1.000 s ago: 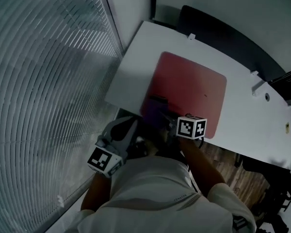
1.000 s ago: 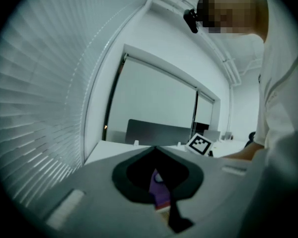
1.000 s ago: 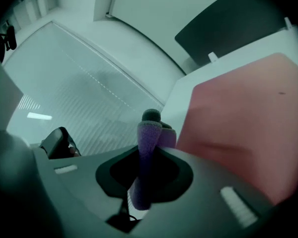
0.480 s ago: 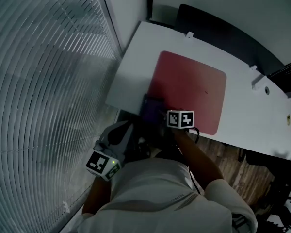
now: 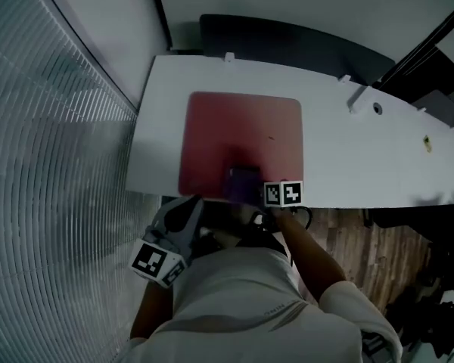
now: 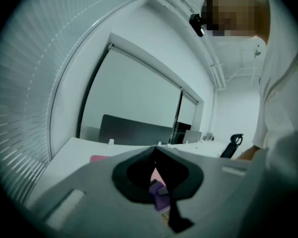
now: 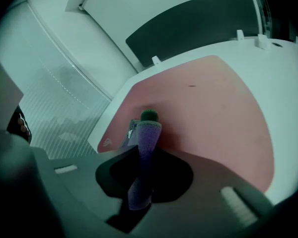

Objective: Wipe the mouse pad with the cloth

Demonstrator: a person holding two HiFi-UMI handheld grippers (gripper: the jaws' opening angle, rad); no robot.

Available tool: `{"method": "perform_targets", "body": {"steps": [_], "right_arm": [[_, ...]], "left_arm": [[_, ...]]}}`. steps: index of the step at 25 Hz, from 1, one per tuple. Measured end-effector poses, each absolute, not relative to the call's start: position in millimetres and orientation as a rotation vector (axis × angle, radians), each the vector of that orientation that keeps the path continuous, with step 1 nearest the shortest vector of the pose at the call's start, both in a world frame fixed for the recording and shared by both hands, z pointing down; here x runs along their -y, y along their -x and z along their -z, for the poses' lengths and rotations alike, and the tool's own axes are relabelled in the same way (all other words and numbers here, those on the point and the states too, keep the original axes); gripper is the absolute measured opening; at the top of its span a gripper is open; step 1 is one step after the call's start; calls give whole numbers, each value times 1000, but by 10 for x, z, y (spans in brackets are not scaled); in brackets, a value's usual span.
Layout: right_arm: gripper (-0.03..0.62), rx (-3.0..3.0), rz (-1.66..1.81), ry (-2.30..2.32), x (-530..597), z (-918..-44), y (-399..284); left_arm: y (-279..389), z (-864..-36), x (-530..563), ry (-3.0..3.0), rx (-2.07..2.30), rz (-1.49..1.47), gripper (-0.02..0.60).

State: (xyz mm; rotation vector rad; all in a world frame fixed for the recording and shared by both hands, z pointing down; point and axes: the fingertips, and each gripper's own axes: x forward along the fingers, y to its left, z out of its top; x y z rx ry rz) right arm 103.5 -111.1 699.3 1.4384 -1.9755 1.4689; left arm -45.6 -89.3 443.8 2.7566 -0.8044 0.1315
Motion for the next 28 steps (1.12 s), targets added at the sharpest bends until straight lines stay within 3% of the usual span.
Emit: {"method": "perform_targets", "body": {"steps": [9,16,22,28], "right_arm": [[48,1810,-1441,-1596,560,-7092,-2468],[48,1716,-1389,-1699,220,-7089,-3165],[48,1837,-1478,-1956,82,-6512,-3427],[48,2096,-1101,-2141,264,-5432,-3336]], "left_arm": [[-527,-4431,865,-2789,657,-121,2],[-1111,-4502,808,-2802,539,-132,2],[-1267,-4265,802,-2882,490,-124,2],[-1114,-3847,1040,-2954,564,-71,2]]}}
